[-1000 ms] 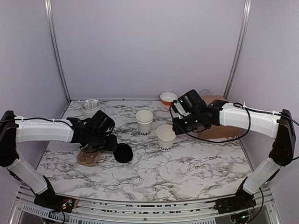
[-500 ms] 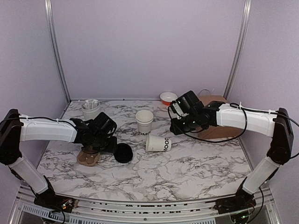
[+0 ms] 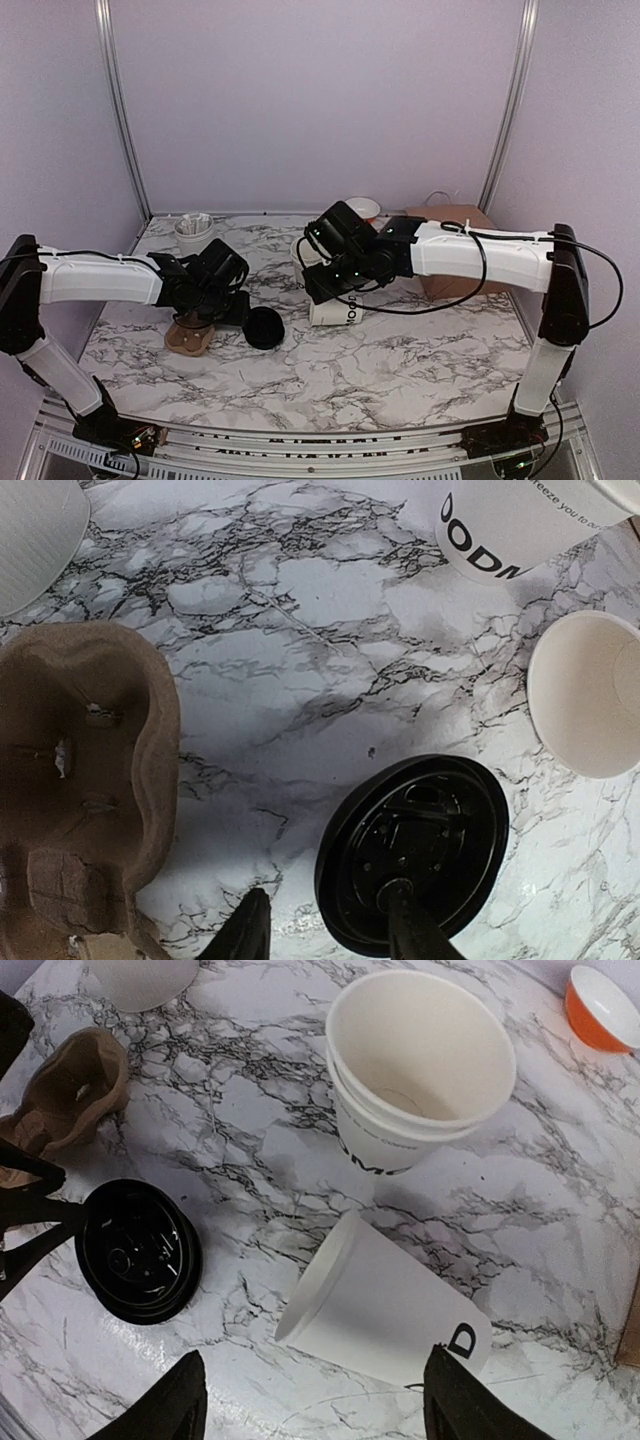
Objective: Pack the takeout coffee
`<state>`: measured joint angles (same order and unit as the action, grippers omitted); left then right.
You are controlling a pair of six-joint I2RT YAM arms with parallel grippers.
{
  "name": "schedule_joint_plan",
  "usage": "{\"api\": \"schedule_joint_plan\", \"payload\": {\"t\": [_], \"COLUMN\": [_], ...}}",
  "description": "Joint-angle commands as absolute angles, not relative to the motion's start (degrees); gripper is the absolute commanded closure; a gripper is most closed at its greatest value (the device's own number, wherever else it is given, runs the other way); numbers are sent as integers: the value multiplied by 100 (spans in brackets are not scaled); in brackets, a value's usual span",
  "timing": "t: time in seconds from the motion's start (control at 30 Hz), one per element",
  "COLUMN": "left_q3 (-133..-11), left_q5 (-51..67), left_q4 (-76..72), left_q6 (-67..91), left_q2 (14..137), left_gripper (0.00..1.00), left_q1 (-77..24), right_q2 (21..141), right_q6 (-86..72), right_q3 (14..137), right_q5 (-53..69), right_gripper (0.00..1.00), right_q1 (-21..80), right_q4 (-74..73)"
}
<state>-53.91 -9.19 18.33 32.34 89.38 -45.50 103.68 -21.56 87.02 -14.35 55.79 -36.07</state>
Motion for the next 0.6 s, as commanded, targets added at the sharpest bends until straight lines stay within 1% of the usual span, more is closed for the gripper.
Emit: {"api": "schedule_joint_plan", "payload": {"t": [0.0,0.1,0.2,0.3,0.37,0.5,0.57], "left_q3": [-5443,-5423,-5415,-5389,-5357,-5346,-5338], "left_q5": [-1078,-1110,-1093,-1073,-1043,-1001,-967], "left_q4": [1890,1891,1902,1914,1909,1907,1881], "left_q6": [3166,3139,3084,3046,3008,2951,2944], "left_q2": [8583,8419,8300,8181,8070,7995,7981], "left_gripper": [58,57,57,57,56,56,56], "left_q1": [-4570,-4557,-4529,-4482,-4416,-4346,-4313], "right_q2": [11111,11581,12080,12514,12906,13339,13454], "right_q6": [-2429,-2509,-2527,-2552,-2503,-2574,-2599], "right_q3": [9534,10086,10672,11209,11631,12163,12281], "right_q5": [-2371,-2756,-2902,-3062,-3075,-3430,-3549], "right_gripper": [27,22,22,23,26,28,30], "right_q1": [5817,5833,5836,5836,5836,5860,5862], "right_q4": [-4398,-4807,-5167,-5593,-5884,-6504,-6748]}}
